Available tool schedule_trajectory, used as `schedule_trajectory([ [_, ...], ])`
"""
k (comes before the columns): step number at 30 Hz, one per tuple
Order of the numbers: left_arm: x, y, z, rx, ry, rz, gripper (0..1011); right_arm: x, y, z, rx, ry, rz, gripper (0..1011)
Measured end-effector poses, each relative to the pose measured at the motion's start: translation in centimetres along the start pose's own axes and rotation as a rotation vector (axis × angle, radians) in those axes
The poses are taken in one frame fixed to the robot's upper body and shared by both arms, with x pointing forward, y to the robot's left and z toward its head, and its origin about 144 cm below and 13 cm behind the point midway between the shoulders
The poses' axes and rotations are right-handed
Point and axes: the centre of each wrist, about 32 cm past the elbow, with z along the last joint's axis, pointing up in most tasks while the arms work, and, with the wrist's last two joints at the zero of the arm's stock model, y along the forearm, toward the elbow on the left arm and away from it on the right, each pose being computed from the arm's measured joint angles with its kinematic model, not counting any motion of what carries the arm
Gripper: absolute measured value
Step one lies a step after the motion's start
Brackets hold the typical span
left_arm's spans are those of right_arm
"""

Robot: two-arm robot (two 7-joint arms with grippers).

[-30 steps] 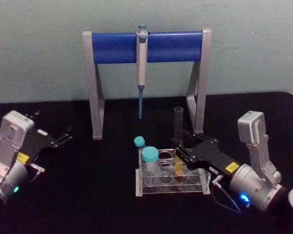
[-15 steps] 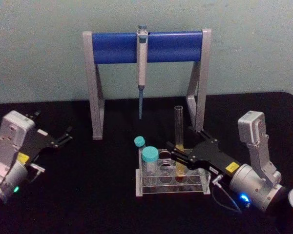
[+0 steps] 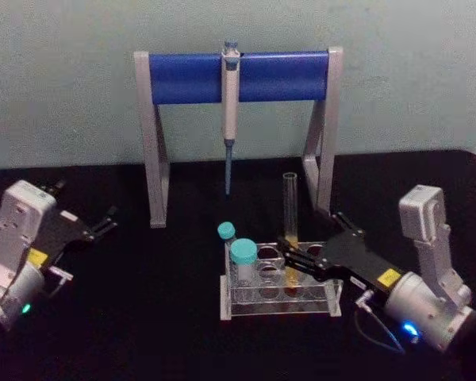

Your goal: Pick up the test tube from the test tube rack, shake it, then place it back into the test tube rack.

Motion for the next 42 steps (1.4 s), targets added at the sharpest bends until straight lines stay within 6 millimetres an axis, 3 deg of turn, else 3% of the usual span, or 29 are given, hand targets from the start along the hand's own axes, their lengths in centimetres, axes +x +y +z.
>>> schedule_trajectory([
  [6,0.0,0.0,0.0,0.0,0.0,0.0,1010,-0.2,-2.4,0.4,0.0,-0.028,0.002,1000],
  [14,0.0,0.0,0.0,0.0,0.0,0.0,1010,-0.7,-5.4,0.3,0.043,-0.057,-0.203,1000],
  [22,0.0,0.0,0.0,0.0,0.0,0.0,1010,-0.9,-5.5,-1.2,0.011,-0.082,-0.408,1000],
  [42,0.0,0.0,0.0,0.0,0.0,0.0,1009,-0.7,-4.6,-4.7,-0.141,-0.016,-0.404,1000],
])
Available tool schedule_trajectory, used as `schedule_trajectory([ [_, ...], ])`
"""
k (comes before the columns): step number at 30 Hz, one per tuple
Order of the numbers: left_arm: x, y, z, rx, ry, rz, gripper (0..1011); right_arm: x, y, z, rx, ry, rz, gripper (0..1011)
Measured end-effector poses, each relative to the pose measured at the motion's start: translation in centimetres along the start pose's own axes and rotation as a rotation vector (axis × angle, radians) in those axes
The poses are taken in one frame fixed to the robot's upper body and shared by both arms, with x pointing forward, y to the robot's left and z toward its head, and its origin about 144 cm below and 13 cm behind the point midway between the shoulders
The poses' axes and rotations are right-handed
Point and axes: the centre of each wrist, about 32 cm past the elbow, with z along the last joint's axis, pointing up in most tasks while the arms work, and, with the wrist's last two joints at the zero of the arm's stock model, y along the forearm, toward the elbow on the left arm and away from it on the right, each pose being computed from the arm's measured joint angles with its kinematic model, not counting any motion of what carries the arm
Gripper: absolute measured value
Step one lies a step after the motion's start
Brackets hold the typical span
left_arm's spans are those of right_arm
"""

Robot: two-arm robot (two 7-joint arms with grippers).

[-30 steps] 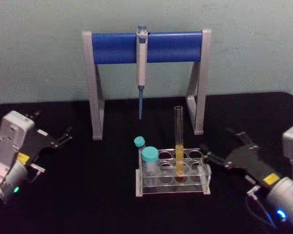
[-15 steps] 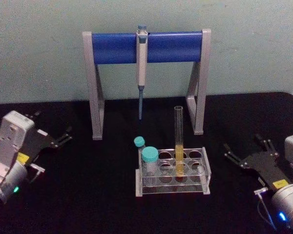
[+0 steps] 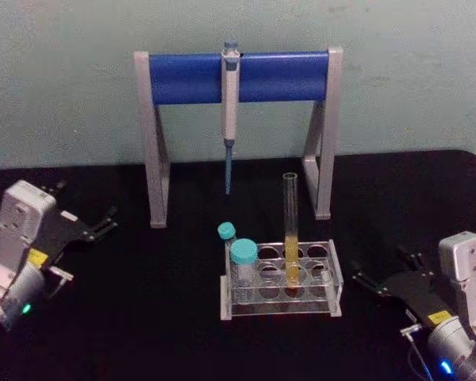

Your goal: Pick up the test tube from the test tube rack, shake it, then place it back into the test tube rack.

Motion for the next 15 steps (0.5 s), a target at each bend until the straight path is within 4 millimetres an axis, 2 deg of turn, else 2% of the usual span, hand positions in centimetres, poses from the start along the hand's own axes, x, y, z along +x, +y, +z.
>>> schedule_trajectory([
  [15,0.0,0.0,0.0,0.0,0.0,0.0,1010,-0.21,0.34,-0.37,-0.003,0.001,0.026,1000],
])
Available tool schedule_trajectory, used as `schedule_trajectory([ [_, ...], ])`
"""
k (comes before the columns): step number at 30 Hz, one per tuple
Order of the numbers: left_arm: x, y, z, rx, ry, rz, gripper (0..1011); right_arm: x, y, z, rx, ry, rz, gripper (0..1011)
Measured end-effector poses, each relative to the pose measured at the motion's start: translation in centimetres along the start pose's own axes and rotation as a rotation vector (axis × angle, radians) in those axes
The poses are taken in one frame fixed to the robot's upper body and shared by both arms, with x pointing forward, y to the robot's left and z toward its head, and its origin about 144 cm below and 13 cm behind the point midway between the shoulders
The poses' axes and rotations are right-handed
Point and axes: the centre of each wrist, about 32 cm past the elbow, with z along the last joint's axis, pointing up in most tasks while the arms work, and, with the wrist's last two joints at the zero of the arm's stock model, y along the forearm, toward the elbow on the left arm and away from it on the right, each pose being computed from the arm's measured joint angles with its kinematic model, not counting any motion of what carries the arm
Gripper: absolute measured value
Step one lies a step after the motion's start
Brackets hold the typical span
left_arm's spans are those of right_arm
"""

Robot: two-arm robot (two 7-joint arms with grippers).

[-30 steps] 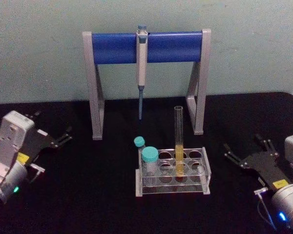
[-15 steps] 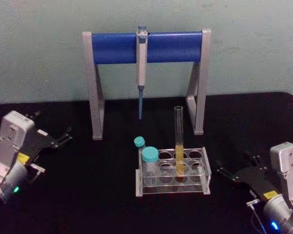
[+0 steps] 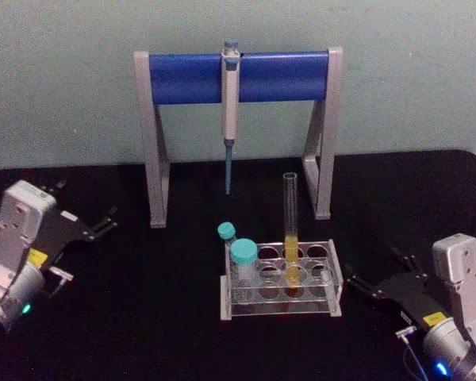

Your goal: Pick up the test tube from the test tube rack, shake it, then place it back into the test tube rack.

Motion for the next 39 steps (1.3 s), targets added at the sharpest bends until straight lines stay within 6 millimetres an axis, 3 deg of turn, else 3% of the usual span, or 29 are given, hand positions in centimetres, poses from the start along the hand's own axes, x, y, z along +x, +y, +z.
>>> schedule_trajectory([
  [39,0.0,0.0,0.0,0.0,0.0,0.0,1010,0.03,-0.06,0.11,0.004,0.001,-0.003,1000],
])
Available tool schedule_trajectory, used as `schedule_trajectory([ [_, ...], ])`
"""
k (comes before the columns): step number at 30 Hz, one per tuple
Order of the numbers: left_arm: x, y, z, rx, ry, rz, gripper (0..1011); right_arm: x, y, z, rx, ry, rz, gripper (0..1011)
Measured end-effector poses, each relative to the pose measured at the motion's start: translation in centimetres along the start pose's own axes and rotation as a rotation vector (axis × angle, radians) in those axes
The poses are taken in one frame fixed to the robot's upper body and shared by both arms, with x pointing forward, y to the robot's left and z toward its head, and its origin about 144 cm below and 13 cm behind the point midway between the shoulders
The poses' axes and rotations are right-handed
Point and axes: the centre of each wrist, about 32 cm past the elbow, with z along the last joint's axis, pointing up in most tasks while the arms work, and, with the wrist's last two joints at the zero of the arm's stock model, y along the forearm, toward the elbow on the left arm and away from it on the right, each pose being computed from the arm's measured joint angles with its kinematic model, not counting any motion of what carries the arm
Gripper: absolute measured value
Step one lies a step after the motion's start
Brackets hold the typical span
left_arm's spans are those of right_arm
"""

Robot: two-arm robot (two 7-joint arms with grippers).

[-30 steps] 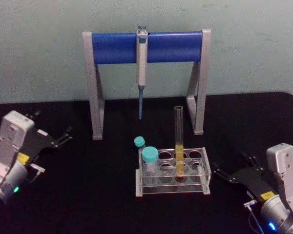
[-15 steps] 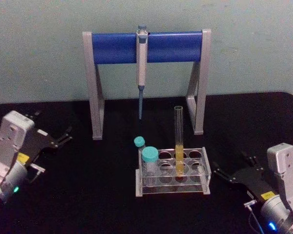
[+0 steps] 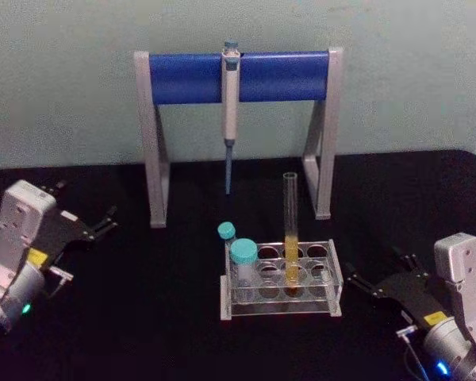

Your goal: Pick up the test tube from the test tube rack, shake it, then place it back into the test tube rack.

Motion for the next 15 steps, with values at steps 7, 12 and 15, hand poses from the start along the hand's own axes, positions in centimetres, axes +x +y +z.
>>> schedule_trajectory([
  [7,0.0,0.0,0.0,0.0,0.0,0.0,1009,0.0,0.0,0.0,0.0,0.0,0.0,1000],
  [12,0.0,0.0,0.0,0.0,0.0,0.0,1010,0.0,0.0,0.0,0.0,0.0,0.0,1000],
  [15,0.0,0.0,0.0,0.0,0.0,0.0,1010,0.0,0.0,0.0,0.0,0.0,0.0,1000],
])
